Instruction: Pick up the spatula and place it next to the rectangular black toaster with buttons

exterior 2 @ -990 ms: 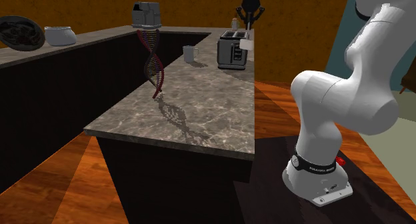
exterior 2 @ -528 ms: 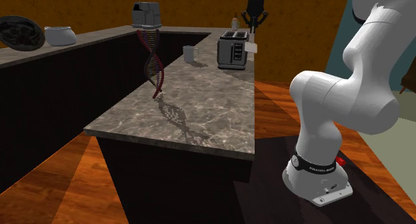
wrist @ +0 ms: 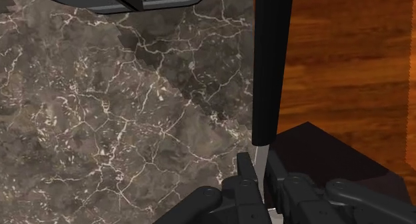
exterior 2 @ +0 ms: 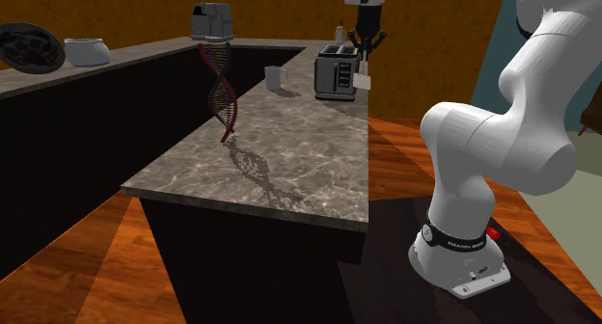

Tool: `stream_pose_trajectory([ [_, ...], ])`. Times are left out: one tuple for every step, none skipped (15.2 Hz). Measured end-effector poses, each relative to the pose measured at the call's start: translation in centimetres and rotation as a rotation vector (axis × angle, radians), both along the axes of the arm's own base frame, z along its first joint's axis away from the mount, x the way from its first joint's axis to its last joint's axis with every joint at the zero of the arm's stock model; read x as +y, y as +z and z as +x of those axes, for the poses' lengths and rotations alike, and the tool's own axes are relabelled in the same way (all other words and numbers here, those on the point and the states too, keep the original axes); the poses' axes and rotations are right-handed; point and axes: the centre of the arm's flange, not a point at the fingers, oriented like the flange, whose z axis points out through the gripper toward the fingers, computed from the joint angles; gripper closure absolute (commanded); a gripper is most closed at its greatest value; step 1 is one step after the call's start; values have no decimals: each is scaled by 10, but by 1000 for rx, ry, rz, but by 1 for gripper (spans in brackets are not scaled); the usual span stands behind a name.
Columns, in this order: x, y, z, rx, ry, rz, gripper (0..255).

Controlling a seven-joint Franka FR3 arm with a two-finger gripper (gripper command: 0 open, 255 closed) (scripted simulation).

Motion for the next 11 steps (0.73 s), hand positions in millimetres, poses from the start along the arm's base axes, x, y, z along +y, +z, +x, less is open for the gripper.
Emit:
stream_pose_trajectory([
  [-1, -6, 0, 0, 0, 0, 255],
  [-1, -11, -1, 0, 0, 0, 255],
  [-1, -15, 0, 0, 0, 0, 255],
  [0, -21, 0, 0, 0, 0, 255],
  [-1, -26, 0, 0, 0, 0, 255],
  [-1, -31, 0, 0, 0, 0, 255],
  [-1, -37, 0, 0, 0, 0, 255],
  [-1, -42, 1, 0, 0, 0, 255],
  [-1, -48, 1, 0, 0, 0, 255],
  [-1, -52, 0, 0, 0, 0, 255],
  [-1, -57, 0, 0, 0, 0, 255],
])
